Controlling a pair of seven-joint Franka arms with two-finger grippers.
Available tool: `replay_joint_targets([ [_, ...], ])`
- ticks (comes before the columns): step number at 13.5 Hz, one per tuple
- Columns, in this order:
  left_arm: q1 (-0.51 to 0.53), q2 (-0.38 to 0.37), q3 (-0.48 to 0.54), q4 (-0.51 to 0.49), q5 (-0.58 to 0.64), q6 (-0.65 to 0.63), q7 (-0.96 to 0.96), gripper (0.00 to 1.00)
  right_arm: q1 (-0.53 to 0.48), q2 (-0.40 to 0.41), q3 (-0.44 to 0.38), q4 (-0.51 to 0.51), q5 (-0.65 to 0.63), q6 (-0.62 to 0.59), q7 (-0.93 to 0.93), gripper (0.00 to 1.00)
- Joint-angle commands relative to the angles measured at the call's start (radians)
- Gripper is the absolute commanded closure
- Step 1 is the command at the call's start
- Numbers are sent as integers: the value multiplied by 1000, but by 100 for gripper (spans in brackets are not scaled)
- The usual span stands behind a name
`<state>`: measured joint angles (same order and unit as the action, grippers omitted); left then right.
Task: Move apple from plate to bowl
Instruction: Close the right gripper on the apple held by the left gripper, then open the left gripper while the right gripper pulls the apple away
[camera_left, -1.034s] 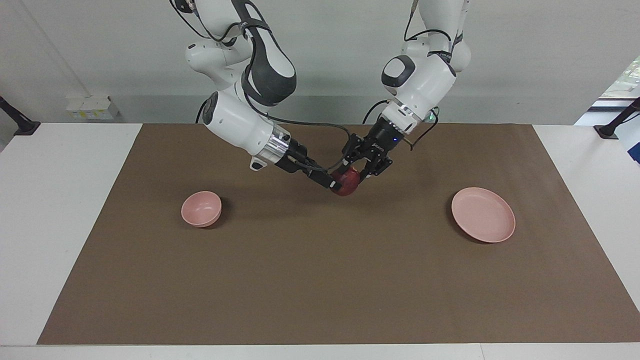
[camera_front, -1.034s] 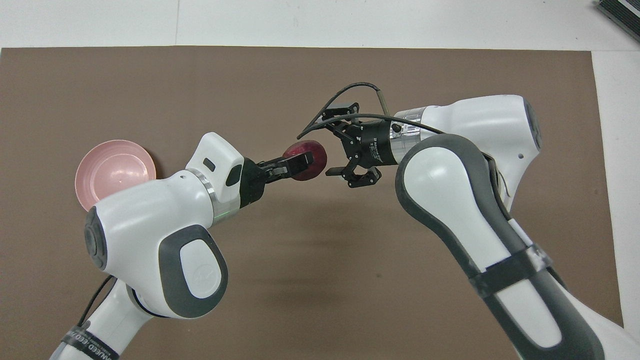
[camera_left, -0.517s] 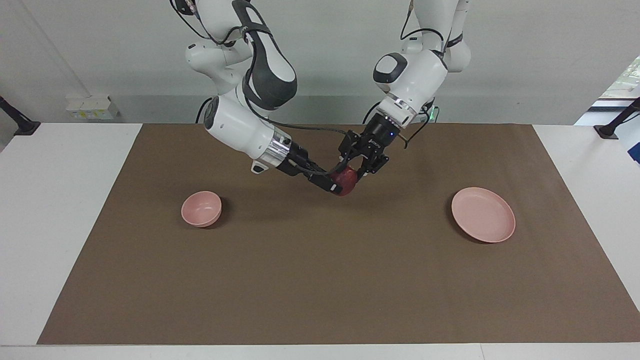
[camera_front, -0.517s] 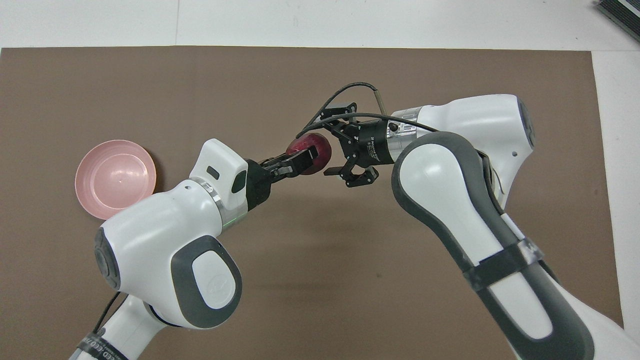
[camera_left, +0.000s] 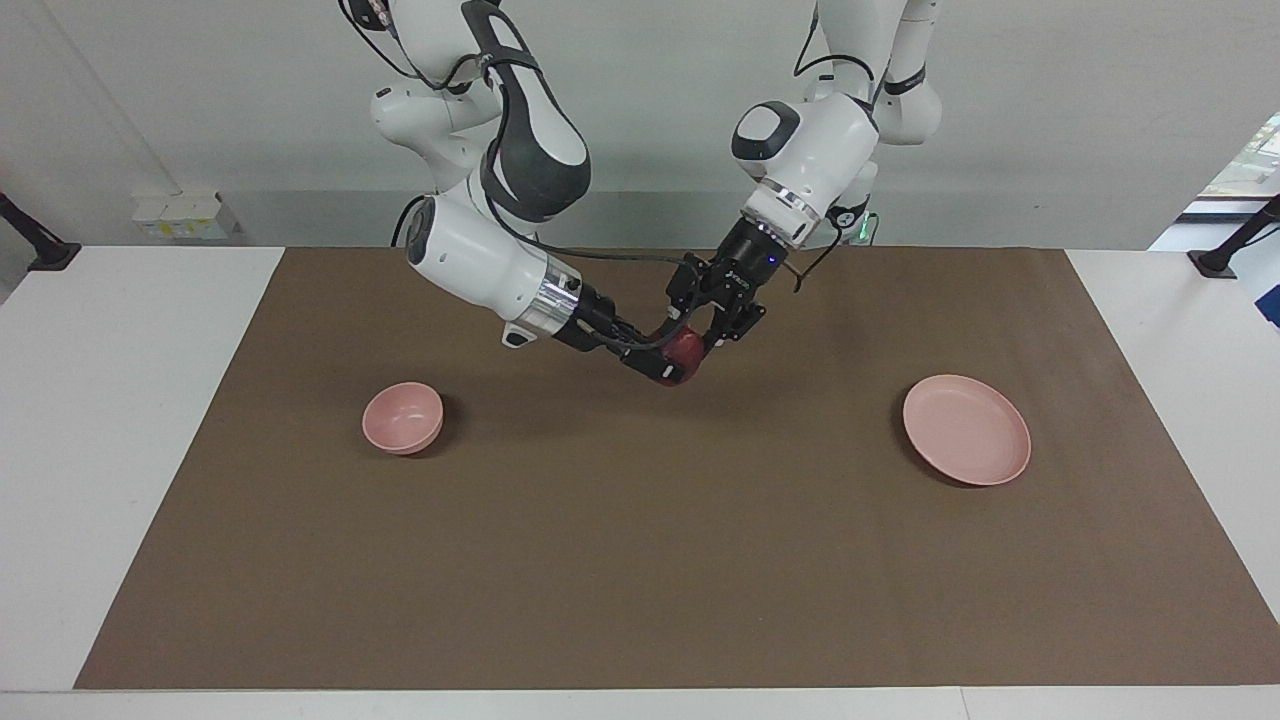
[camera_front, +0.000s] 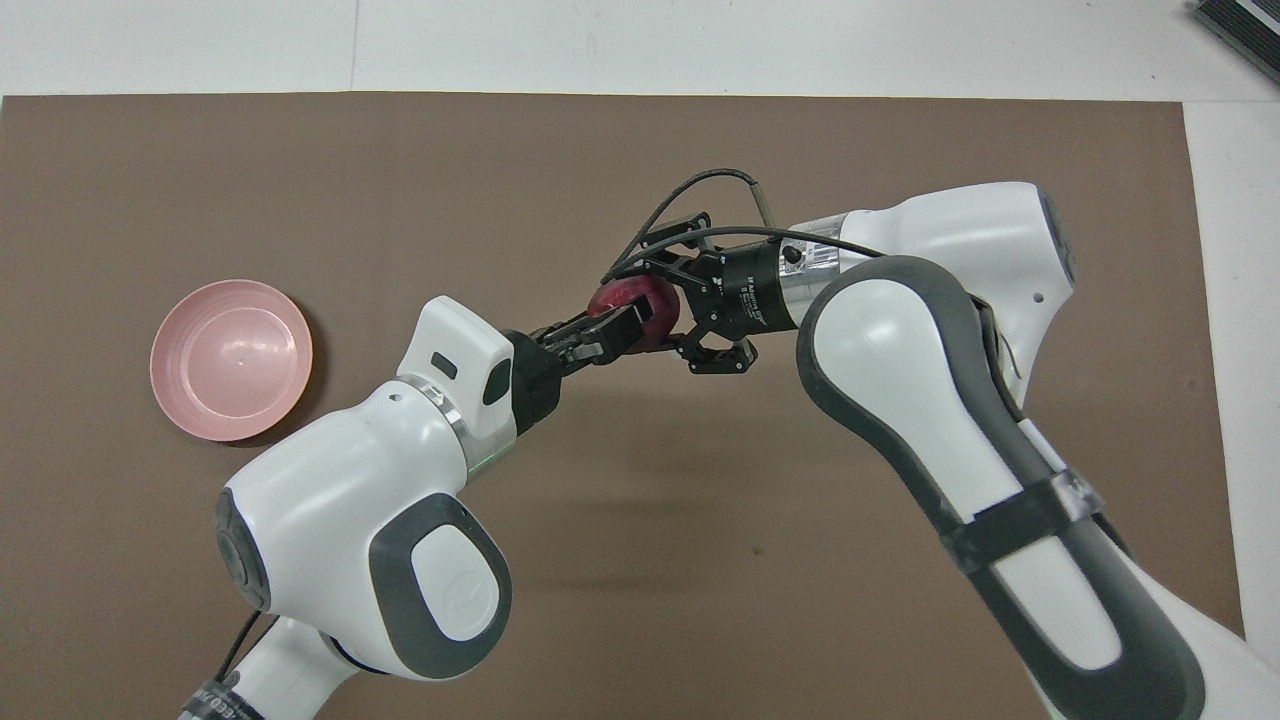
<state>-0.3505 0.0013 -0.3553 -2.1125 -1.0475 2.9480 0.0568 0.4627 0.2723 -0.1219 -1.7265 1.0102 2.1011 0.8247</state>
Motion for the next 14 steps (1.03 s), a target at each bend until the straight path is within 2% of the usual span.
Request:
replay_joint_targets([
  [1,-21,-17,12,-12,-22,19,0,65,-59,-1,-1,19,13,-61,-27,100],
  [2,-19,-15,13,-12,-22,16,0,7,-61,-1,-5,19,2,-62,-41,100],
  [3,-12,-14,15,-9,-19,13,2,0,-70,1,-5,18,2,-59,-70,100],
  [6,-8,-12,13,-4,-16,5,-2,0,-85,2,-7,16,-11,-46,-111,100],
  [8,-2,-14,18,-4,-13,-47,6,0,-117,4,-8,15,-74,-46,-143,100],
  [10,56,-7,16,3,-6,-92,6,0,-145,4,-7,4,-233,-56,-220,100],
  [12,62,-10,19,3,-6,-144,6,0,-171,-4,-7,-17,-408,-67,-312,100],
  [14,67,-6,19,15,-6,-144,-5,0,-209,-10,-8,-36,-552,-91,-422,100],
])
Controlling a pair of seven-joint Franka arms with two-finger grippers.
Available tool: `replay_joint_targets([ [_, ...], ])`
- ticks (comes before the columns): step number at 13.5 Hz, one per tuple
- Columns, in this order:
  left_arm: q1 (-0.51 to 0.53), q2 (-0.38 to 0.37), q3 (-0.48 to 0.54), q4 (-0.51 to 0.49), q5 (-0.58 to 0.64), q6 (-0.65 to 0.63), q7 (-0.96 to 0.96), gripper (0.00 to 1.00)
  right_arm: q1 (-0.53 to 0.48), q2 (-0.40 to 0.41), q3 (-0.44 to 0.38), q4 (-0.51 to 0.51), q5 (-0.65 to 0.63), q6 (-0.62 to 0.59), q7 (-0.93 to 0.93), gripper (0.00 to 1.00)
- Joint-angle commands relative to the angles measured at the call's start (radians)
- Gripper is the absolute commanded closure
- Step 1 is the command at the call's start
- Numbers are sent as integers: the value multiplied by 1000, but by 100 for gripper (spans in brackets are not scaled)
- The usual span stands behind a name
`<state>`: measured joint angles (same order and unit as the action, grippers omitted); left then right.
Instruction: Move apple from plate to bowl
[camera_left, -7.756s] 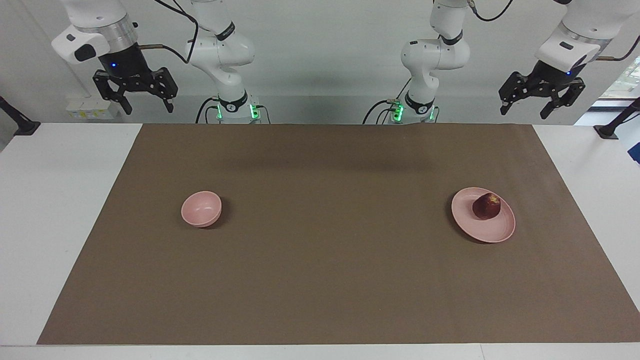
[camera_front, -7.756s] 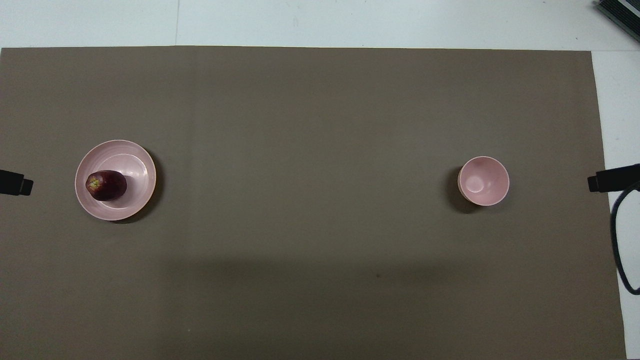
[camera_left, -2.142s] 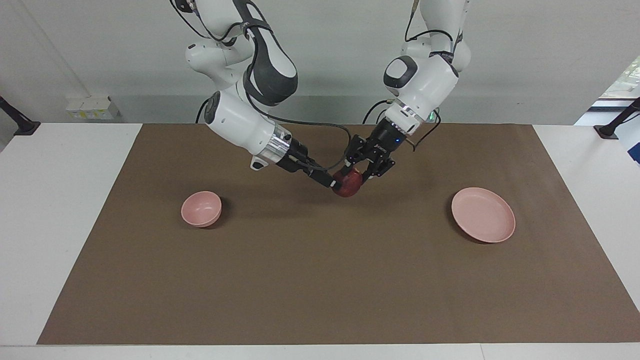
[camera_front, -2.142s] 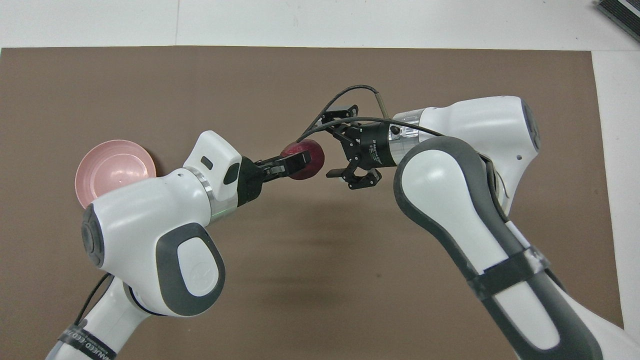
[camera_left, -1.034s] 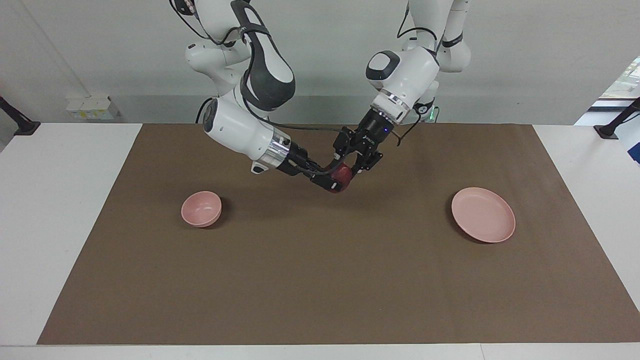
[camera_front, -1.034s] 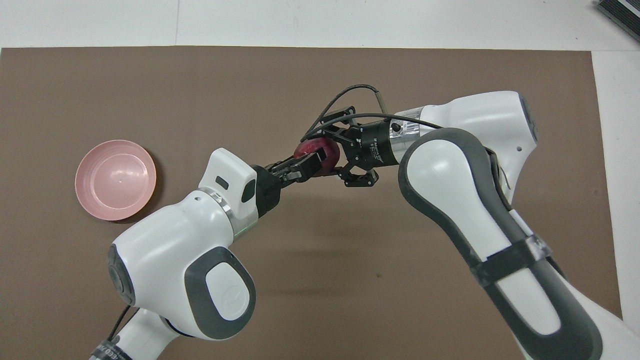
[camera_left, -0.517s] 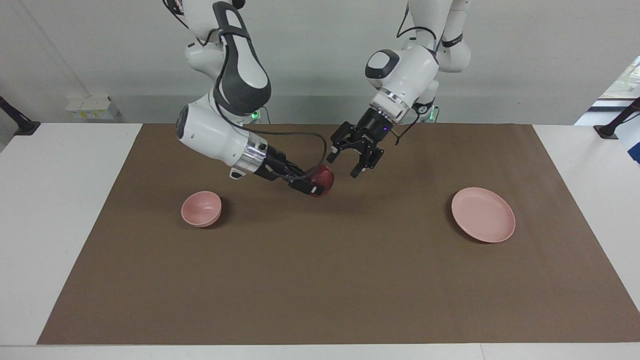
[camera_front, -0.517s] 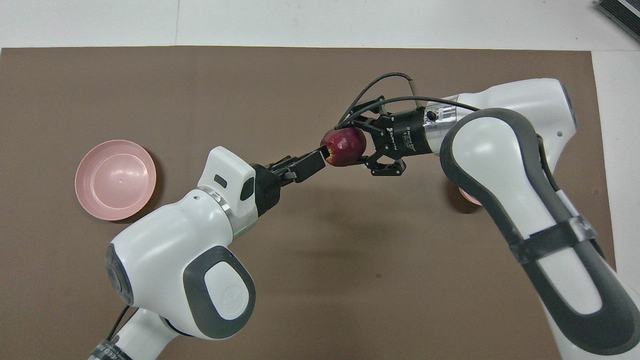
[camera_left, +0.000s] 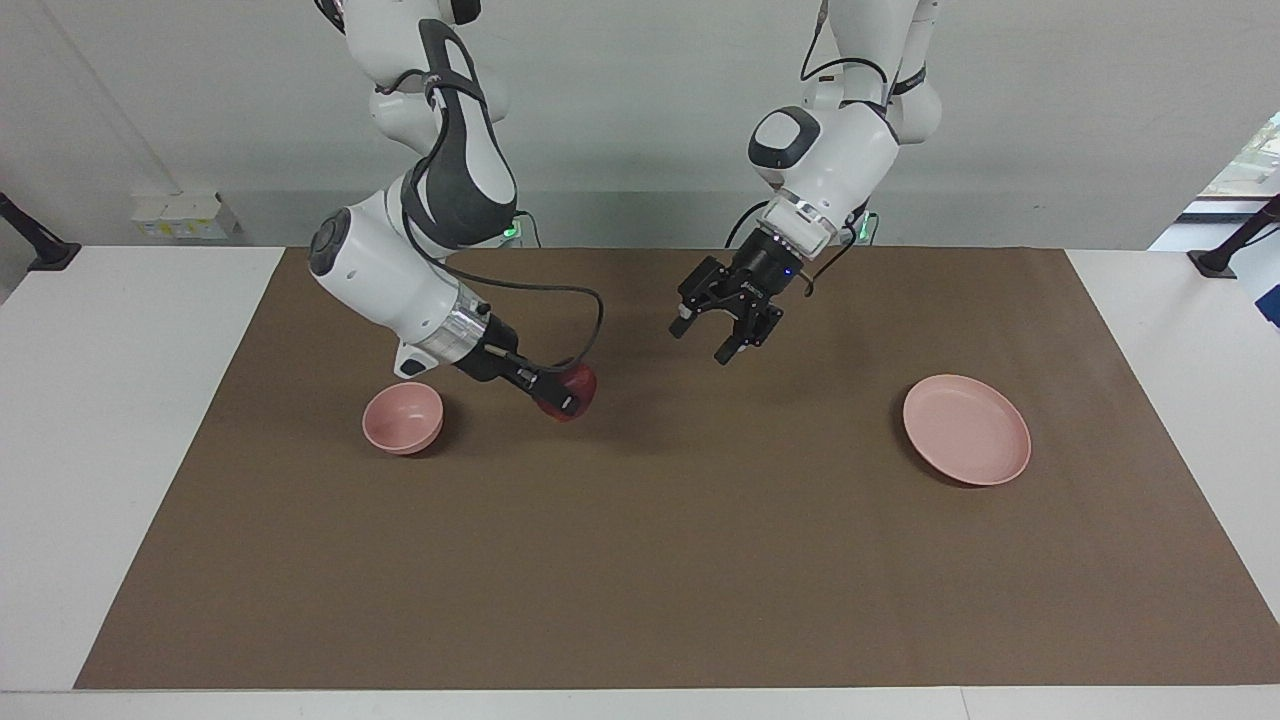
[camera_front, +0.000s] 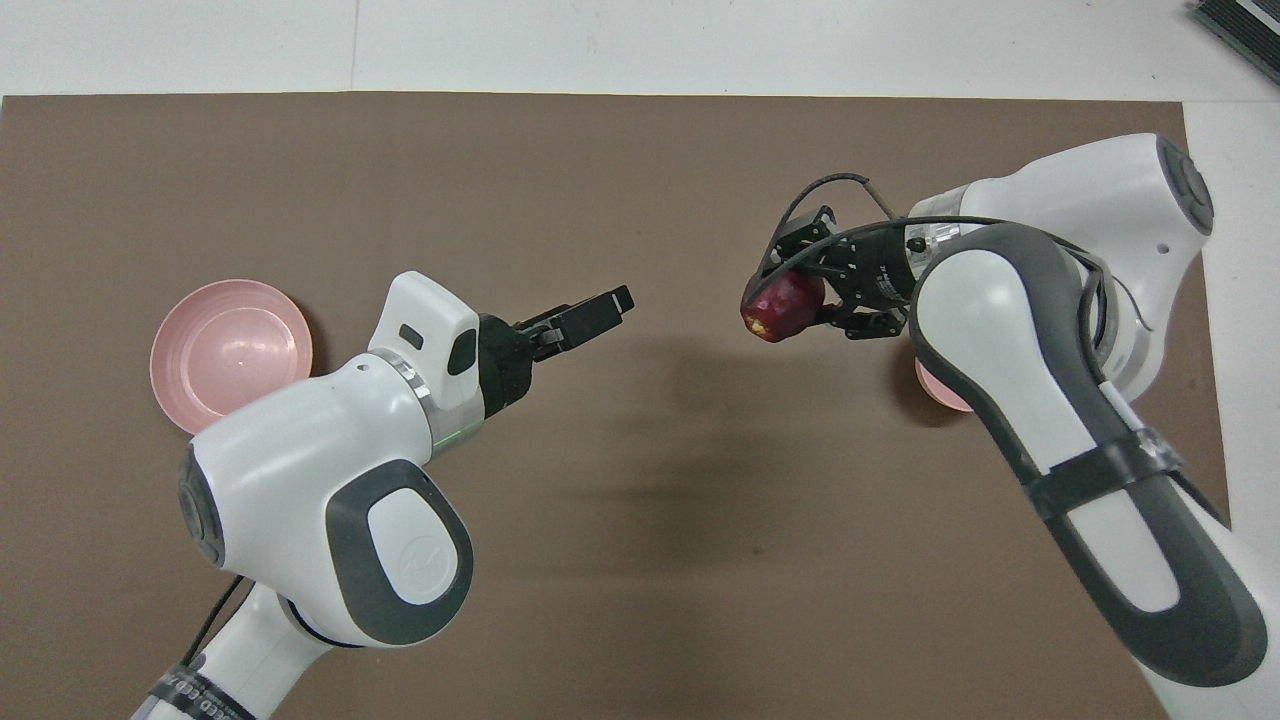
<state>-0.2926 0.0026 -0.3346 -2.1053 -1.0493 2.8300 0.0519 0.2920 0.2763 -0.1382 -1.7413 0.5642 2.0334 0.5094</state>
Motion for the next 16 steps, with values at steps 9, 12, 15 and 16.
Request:
replay_joint_targets([
  [9,131,-10,6,-4,135,-167,-41,0,-238,-80,9,-150,-477,-93,-646,100],
  [12,213,-9,6,-2,363,-291,-41,0,-238,-72,9,-165,-478,-59,-640,100],
  [15,271,-10,6,1,539,-380,-41,0,-223,-71,12,-181,-478,-42,-594,100],
  [16,295,-7,6,10,634,-421,-41,0,-223,-66,12,-196,-478,-24,-597,99],
])
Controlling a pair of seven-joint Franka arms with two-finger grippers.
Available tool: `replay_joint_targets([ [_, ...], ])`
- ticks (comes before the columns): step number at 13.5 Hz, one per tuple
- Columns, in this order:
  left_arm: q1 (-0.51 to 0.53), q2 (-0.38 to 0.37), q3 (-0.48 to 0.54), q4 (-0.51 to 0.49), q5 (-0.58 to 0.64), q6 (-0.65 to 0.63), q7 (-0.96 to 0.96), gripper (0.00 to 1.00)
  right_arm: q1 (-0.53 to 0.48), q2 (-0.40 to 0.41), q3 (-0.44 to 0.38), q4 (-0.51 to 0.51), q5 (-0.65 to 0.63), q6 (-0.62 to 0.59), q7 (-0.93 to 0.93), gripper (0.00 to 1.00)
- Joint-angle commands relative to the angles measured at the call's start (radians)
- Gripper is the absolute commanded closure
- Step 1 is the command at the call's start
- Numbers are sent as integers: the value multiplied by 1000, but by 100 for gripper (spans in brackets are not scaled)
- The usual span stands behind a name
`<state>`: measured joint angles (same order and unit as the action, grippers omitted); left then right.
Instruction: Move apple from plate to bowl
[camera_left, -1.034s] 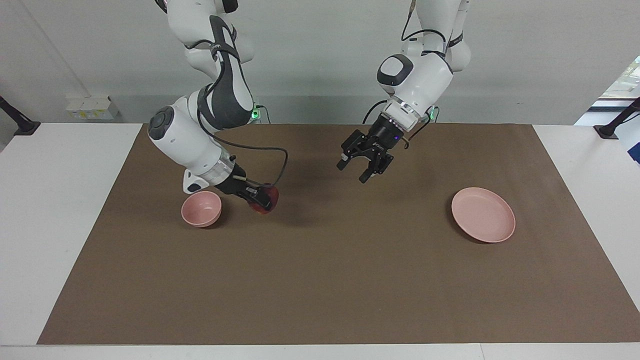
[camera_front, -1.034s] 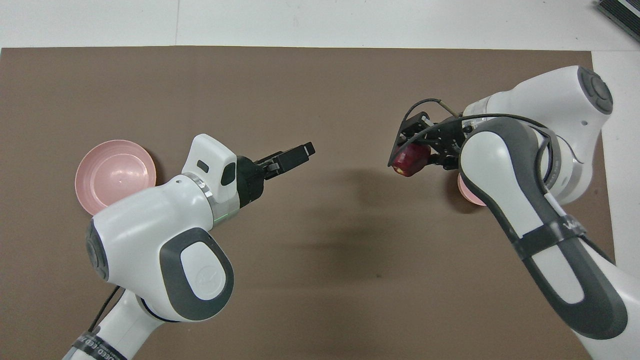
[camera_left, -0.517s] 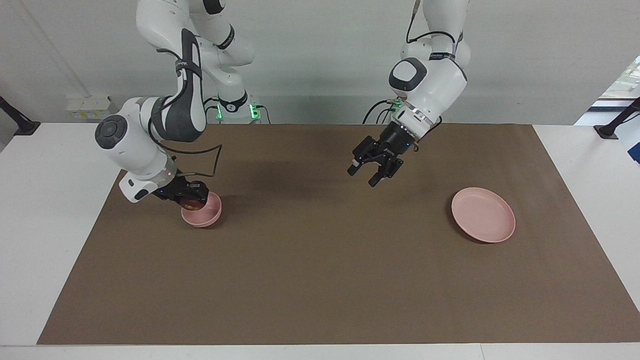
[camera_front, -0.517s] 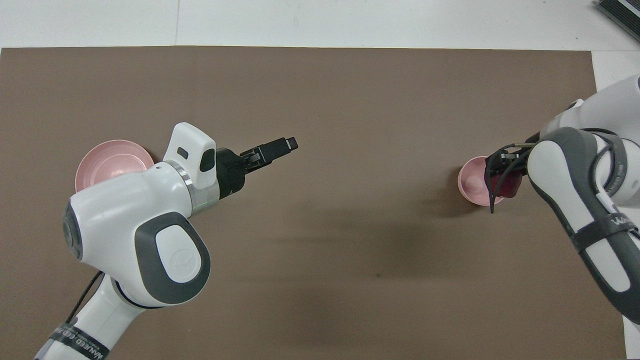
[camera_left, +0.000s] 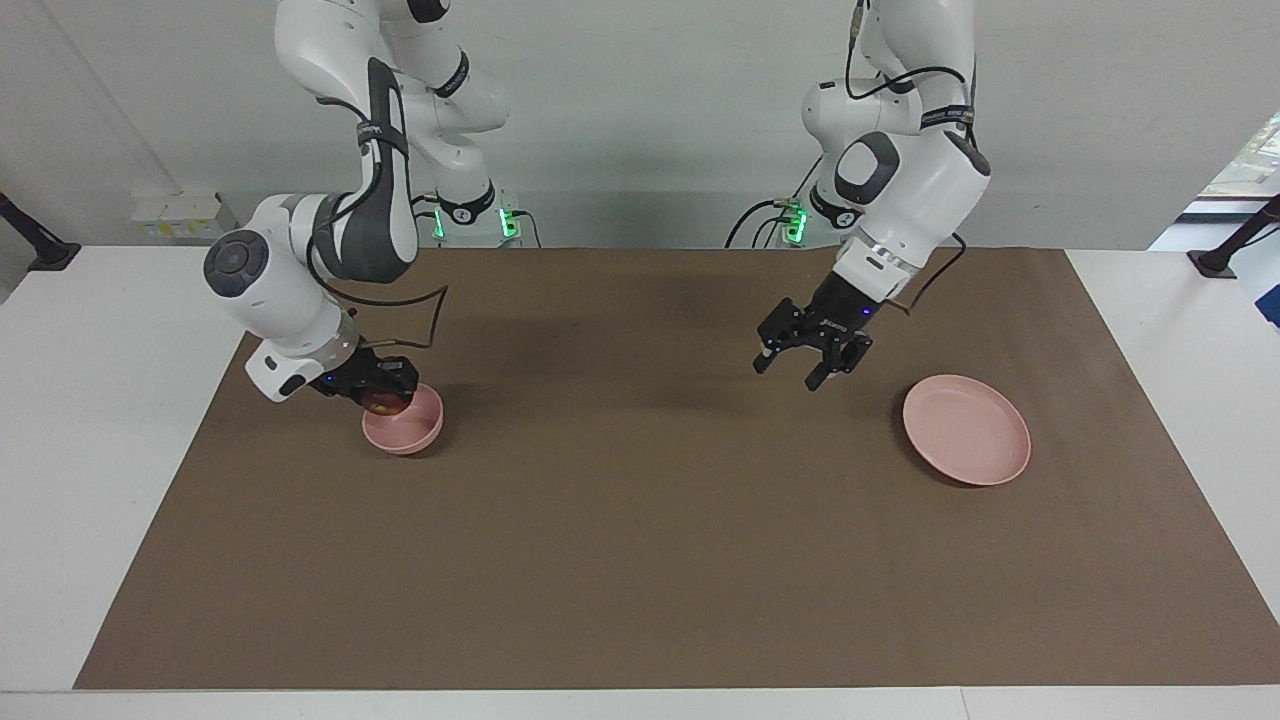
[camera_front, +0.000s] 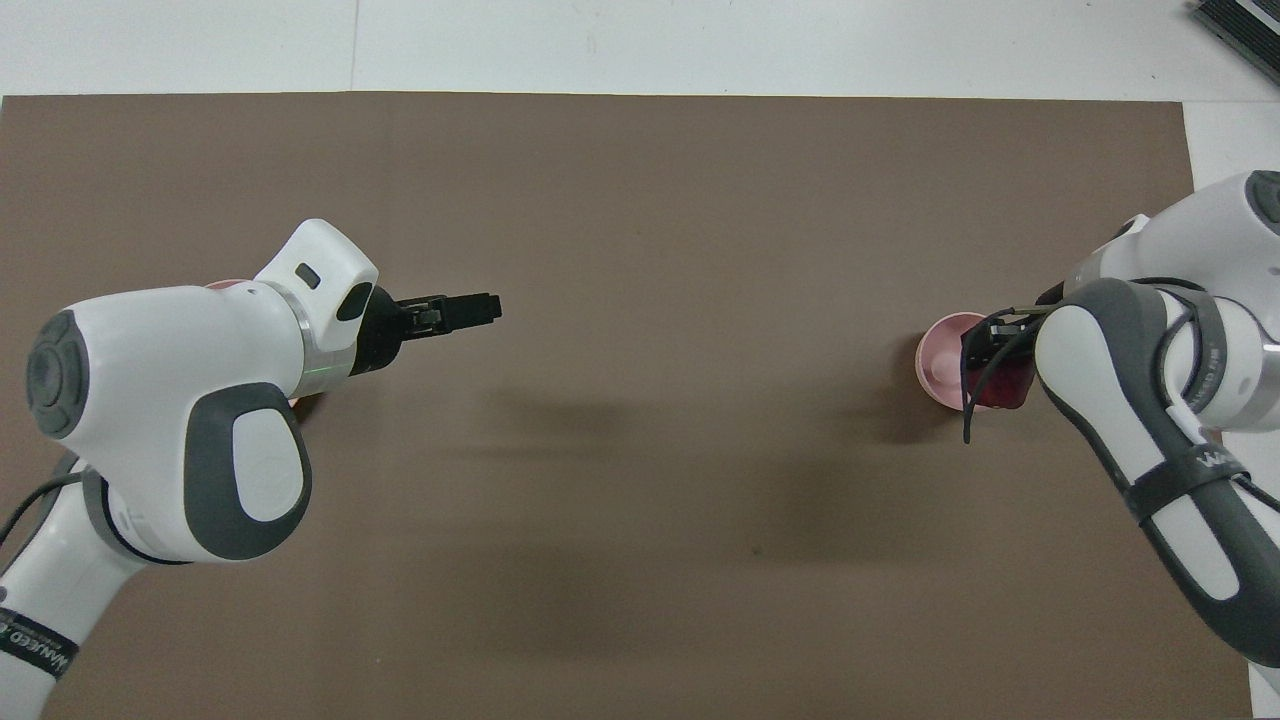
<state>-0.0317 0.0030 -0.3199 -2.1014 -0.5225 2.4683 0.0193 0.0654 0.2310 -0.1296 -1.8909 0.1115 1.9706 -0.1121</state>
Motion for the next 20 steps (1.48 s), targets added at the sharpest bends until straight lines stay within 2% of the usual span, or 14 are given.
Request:
replay_joint_targets([
  [1,50,-6,-8,18,209,-113,-9,0,4,-19,4,-60,-26,57,23,94],
  [4,102,-12,-8,24,338,-236,-7,0,4,-18,4,-74,-26,76,29,77],
  [6,136,-17,-10,79,470,-373,-2,0,5,4,4,-71,-24,82,32,55],
  [7,147,-12,-10,142,476,-475,-2,0,10,14,4,-73,-24,108,29,48],
  [8,160,-2,-8,215,477,-559,-1,0,10,19,4,-73,-24,111,29,46],
  [10,179,20,-8,257,480,-611,1,0,14,19,5,-73,-20,113,29,33],
  [15,173,26,-10,294,518,-624,1,0,10,47,5,-21,-3,100,31,31],
  [20,177,26,-10,293,526,-614,-1,0,16,59,7,-24,-1,148,83,31],
])
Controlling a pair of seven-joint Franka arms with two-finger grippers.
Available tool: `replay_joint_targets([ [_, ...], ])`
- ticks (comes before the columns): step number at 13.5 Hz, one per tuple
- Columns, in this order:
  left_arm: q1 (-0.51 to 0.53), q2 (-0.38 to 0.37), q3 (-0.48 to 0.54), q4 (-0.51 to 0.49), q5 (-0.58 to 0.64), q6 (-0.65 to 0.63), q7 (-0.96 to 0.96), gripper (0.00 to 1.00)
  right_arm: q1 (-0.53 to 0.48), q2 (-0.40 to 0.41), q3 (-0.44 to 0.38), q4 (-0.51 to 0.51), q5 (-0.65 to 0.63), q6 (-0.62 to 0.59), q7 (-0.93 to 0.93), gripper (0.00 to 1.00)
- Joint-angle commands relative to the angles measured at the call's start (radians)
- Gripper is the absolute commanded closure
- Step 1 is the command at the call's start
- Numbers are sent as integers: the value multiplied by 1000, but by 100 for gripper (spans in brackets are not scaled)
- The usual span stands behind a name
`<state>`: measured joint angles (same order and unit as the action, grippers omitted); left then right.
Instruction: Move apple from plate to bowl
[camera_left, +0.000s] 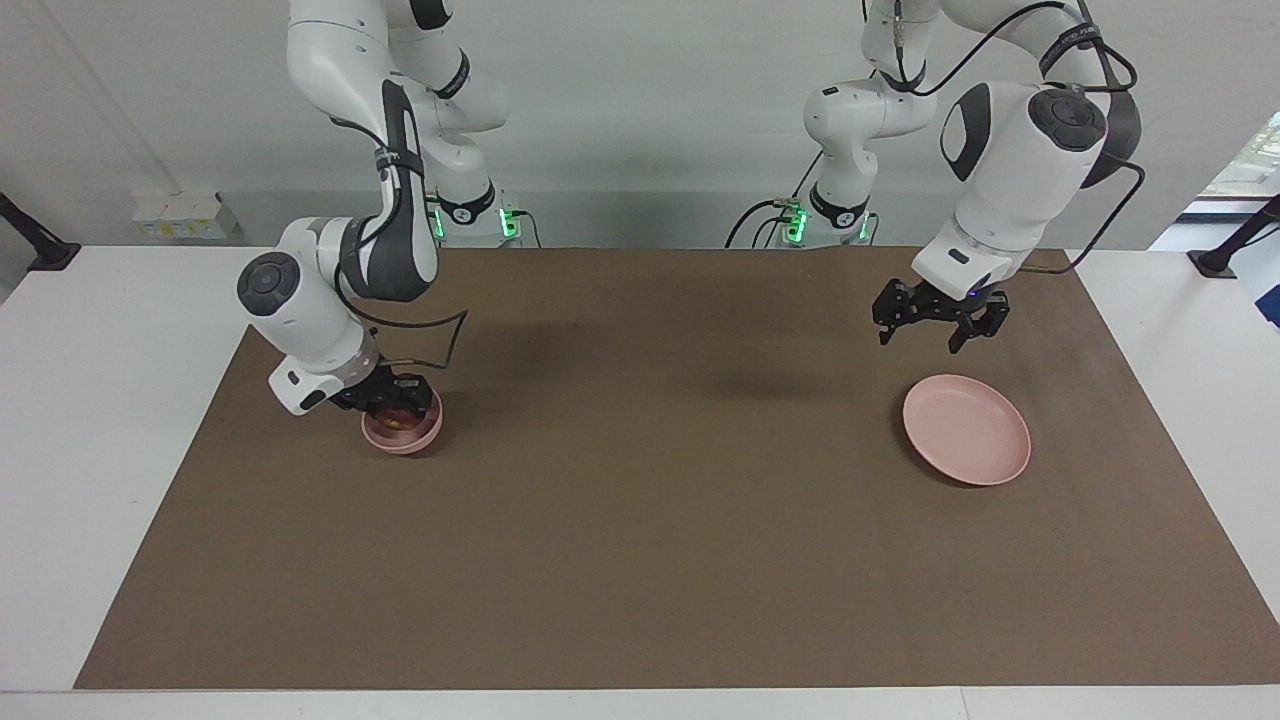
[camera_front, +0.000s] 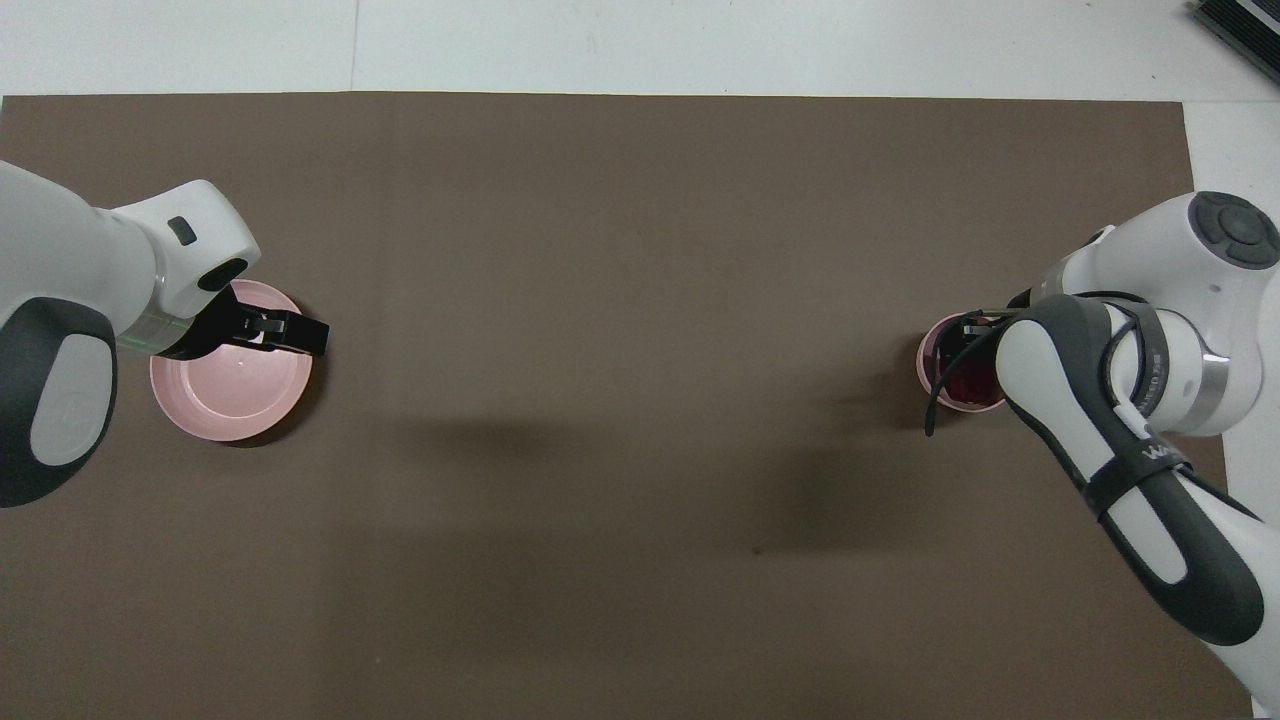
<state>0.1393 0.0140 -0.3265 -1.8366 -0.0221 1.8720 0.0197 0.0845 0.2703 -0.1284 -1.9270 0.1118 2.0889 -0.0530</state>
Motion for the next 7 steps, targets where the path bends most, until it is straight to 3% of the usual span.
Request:
replay_joint_targets([
  [1,5,15,-3,42,46,-30,0,0,-5,38,6,14,-1,39,25,31],
  [2,-1,15,-3,46,62,-28,-1,0,-3,38,6,14,0,40,25,27],
  [4,0,30,-3,68,64,-28,-6,0,-3,38,7,13,0,42,25,0],
  [7,2,46,-3,149,62,-95,-7,0,-3,37,10,16,-1,31,25,0],
])
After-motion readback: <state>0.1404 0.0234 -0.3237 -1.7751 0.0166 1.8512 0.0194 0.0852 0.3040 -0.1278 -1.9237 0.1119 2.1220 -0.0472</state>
